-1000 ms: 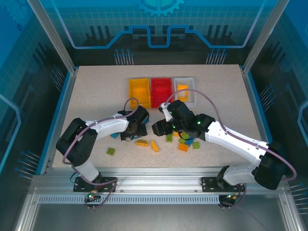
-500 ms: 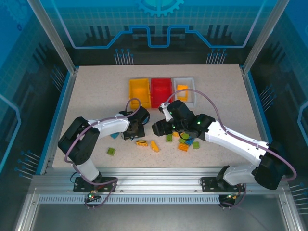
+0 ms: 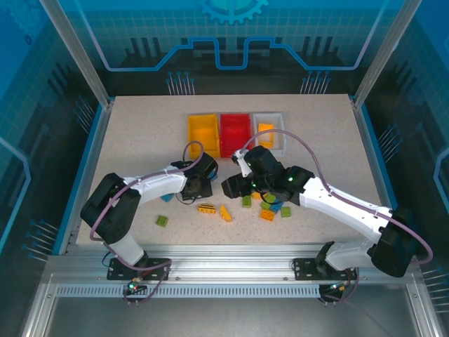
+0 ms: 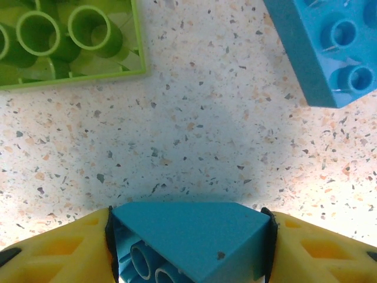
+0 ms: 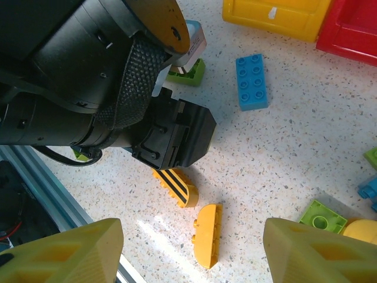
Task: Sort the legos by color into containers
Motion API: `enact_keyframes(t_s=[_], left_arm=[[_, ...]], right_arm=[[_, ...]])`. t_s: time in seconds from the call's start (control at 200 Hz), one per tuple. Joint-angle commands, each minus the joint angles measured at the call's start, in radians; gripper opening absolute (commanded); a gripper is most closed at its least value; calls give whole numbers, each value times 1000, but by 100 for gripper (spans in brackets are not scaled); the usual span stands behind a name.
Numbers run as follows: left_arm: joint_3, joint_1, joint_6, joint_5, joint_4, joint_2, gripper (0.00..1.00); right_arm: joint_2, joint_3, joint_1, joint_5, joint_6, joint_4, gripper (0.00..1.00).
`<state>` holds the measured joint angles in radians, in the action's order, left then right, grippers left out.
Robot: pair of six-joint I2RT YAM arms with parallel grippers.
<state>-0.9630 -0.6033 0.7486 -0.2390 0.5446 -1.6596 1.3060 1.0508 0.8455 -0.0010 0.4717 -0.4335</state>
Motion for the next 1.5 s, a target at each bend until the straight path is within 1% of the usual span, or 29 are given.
enact_keyframes(t_s=[0.0, 0.16, 0.285, 0.36, 0.455, 0.62, 0.79, 0.885, 0.96, 1.055, 1.135, 1.256, 1.391, 1.496], left_arm=[[-34, 2, -26, -29, 27, 40, 47], [-97, 15, -49, -45, 56, 62, 47], [-191, 63, -81, -28, 69, 39, 47], [-278, 87, -112, -30, 77, 6, 47], [-394, 127, -146, -31, 86, -60, 47], [-605, 182, -183, -32, 98, -216, 47], [-749, 229, -189, -28, 110, -364, 47], [-772, 240, -182, -17, 101, -417, 48], [-792, 241, -181, -1, 102, -447, 51], [-809, 242, -176, 11, 118, -466, 62], [-804, 240, -172, 16, 118, -448, 67], [-791, 235, -172, 20, 114, -397, 71], [-779, 228, -157, 43, 105, -334, 71], [-763, 222, -142, 59, 101, -294, 71]], right_arm=[[-24, 0, 0, 16, 12, -7, 66], [-33, 1, -10, 27, 16, 0, 66], [-21, 23, -37, 23, 21, 12, 66], [-7, 48, -61, 24, 30, 16, 66], [17, 77, -93, 20, 38, 30, 66], [72, 137, -124, 15, 48, 47, 66], [100, 173, -136, 18, 60, 48, 66], [101, 171, -141, 16, 62, 49, 66], [102, 162, -146, 16, 64, 48, 66], [103, 148, -154, 24, 71, 42, 66], [96, 131, -161, 51, 88, 25, 66], [70, 93, -183, 136, 139, -33, 66], [17, 5, -239, 181, 204, -80, 66], [-21, -63, -288, 175, 232, -110, 66]])
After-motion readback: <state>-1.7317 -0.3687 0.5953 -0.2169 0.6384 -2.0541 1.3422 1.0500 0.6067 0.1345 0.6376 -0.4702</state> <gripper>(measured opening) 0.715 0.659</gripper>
